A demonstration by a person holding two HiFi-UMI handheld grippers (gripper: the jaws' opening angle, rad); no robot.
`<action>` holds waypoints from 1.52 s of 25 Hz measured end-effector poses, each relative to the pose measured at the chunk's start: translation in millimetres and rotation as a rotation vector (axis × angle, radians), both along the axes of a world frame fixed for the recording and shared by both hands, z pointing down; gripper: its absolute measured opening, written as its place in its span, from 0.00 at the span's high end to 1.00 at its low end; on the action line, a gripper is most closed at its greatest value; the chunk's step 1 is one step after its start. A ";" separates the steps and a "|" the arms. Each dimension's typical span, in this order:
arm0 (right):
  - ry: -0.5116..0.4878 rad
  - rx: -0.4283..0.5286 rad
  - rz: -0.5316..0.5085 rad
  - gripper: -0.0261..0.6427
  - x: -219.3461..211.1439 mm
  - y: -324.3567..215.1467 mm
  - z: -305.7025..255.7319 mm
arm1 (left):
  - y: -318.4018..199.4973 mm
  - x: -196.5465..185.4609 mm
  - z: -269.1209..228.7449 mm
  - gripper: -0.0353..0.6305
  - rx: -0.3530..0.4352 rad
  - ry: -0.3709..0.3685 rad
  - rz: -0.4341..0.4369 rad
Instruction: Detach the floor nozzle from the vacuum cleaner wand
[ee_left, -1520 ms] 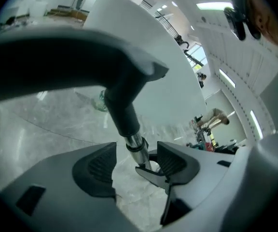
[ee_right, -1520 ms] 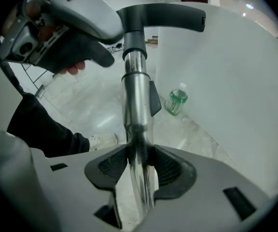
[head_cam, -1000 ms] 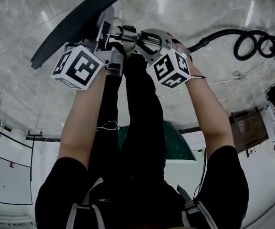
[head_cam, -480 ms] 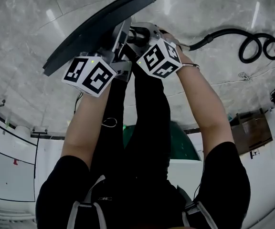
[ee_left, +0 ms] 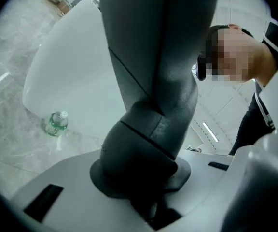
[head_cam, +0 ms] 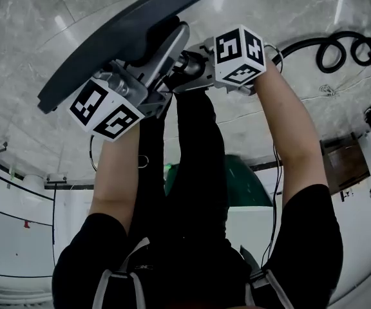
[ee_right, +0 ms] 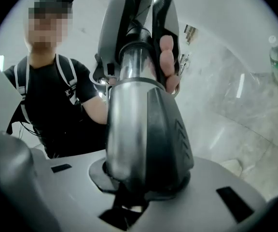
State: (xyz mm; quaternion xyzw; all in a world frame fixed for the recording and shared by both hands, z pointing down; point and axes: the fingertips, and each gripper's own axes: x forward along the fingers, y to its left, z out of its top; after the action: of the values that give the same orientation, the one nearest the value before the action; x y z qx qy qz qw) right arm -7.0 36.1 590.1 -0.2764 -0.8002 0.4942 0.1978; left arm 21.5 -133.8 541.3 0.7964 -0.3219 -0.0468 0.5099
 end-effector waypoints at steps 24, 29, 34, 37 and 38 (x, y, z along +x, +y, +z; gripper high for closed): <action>0.629 0.758 0.369 0.87 46.0 2.9 77.2 | -45.0 -43.6 -17.1 0.83 -0.057 -0.091 -0.225; 0.700 1.047 0.147 0.87 88.1 57.6 93.6 | -104.3 -87.5 -34.4 0.83 0.087 -0.107 -0.244; 0.661 0.867 0.325 0.87 86.1 17.8 95.8 | -58.7 -53.3 2.2 0.83 -0.015 -0.127 -0.141; 0.679 0.935 0.260 0.87 90.7 10.2 108.8 | -50.3 -47.1 15.1 0.83 -0.059 -0.109 -0.146; 0.685 0.969 0.220 0.87 90.9 12.1 112.9 | -47.5 -47.4 18.9 0.83 -0.070 -0.117 -0.145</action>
State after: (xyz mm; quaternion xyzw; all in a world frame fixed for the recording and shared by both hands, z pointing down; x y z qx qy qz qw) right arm 83.9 48.3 702.9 0.1045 -0.8488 0.1519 0.4955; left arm -25.9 -181.2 560.2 0.7541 -0.4094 -0.0256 0.5129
